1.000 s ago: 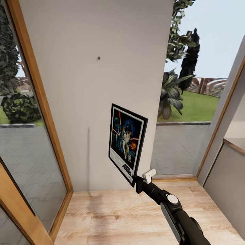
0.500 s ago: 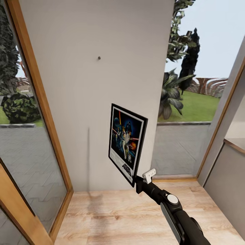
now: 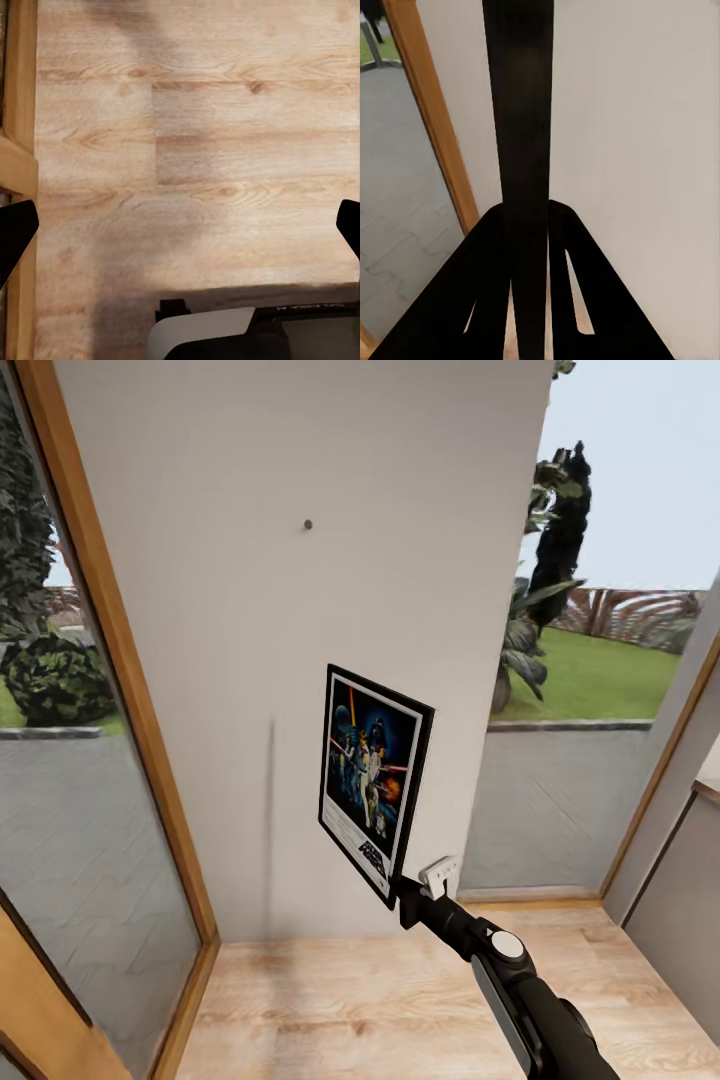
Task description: Pick up the poster from the kitchen countertop and hang it on one of the wall nails in the kitchen.
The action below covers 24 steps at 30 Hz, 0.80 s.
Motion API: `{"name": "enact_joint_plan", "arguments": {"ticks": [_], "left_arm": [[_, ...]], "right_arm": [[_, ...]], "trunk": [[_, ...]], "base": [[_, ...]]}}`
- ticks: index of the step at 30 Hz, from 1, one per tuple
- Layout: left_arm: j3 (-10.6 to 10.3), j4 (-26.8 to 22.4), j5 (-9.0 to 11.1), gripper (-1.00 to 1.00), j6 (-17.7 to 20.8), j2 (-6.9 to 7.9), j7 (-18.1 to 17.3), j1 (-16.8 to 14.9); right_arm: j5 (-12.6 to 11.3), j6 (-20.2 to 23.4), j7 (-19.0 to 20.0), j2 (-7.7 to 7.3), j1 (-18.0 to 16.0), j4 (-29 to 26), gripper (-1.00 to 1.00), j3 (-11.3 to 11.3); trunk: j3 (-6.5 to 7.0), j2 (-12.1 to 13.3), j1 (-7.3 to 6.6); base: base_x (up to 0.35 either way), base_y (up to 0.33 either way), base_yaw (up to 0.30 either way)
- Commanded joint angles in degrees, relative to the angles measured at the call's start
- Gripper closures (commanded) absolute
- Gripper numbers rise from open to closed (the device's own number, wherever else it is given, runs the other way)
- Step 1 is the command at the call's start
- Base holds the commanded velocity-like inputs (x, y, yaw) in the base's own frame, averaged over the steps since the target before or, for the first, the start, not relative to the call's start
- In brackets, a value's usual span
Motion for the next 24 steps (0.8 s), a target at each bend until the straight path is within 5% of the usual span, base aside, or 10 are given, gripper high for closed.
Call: {"name": "enact_joint_plan", "arguments": {"ticks": [1, 24], "left_arm": [[0.20, -0.04, -0.23, -1.00, -0.13, -0.03, -0.33, 0.00], [0.20, -0.04, -0.24, -1.00, -0.21, -0.03, -0.32, 0.00]], "right_arm": [[-0.59, 0.53, 0.28, -0.01, -0.04, -0.07, 1.00, 0.01], [-0.58, 0.37, 0.22, 0.00, -0.04, 0.01, 1.00, -0.05]], "trunk": [[-0.08, -0.09, 0.07], [-0.08, -0.09, 0.07]], "base": [[0.309, 0.135, 0.000], [0.208, 0.031, 0.000]]}}
